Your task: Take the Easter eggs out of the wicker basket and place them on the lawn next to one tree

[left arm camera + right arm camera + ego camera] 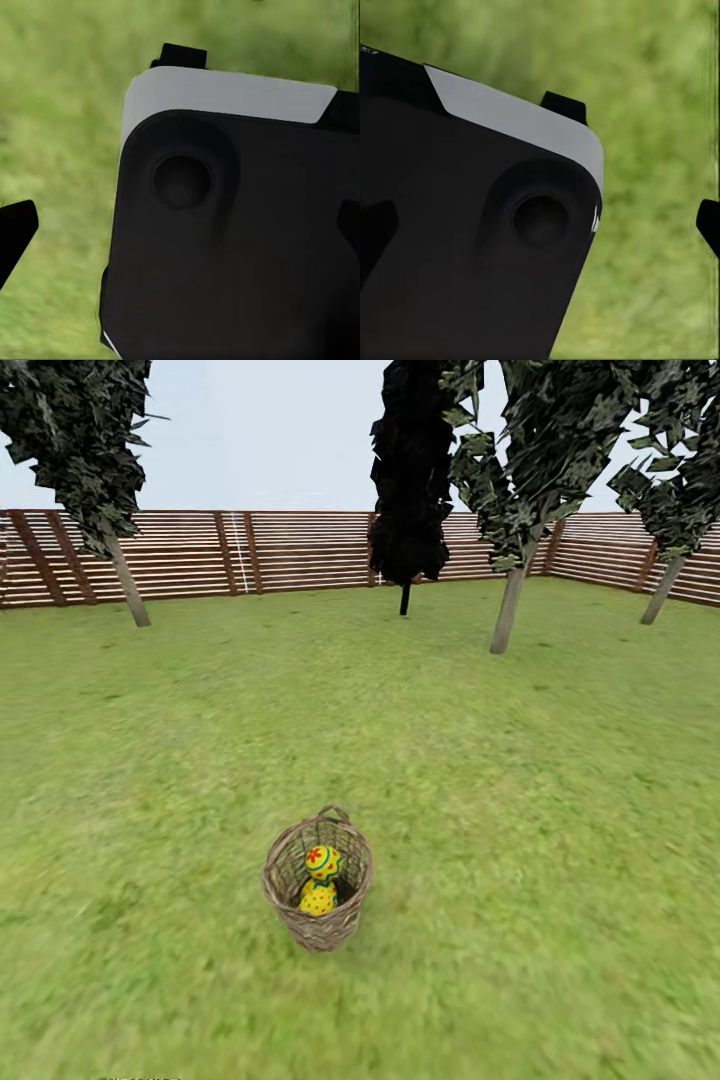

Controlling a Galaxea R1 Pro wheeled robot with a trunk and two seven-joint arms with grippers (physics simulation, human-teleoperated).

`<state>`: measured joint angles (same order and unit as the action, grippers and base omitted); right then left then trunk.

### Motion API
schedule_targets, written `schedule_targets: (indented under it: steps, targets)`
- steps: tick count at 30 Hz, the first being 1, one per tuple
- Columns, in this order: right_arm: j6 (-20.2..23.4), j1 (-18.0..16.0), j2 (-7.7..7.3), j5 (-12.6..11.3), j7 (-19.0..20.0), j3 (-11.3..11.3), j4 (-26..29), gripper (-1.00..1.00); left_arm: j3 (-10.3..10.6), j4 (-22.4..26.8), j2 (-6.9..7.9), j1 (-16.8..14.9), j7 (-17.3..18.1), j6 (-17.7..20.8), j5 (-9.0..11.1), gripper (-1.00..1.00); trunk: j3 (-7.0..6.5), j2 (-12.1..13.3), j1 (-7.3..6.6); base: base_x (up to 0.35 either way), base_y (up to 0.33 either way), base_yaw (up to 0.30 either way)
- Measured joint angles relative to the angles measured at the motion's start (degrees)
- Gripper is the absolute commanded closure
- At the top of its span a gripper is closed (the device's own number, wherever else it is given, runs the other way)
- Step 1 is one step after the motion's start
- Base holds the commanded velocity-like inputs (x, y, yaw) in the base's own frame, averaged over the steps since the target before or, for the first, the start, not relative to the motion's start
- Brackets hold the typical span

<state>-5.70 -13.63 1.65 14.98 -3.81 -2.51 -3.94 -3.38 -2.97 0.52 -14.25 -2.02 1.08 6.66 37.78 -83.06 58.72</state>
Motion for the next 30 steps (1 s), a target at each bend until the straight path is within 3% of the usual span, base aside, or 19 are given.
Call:
schedule_targets:
  steps: [30]
  targets:
    - [0.0, 0.0, 0.09, 0.0, 0.0, -0.1, 0.1, -1.00, 0.0, 0.0, 0.00, 0.0, 0.0, 0.0, 0.0, -1.00, 0.00, 0.0, 0.00, 0.151, -0.311, 0.274]
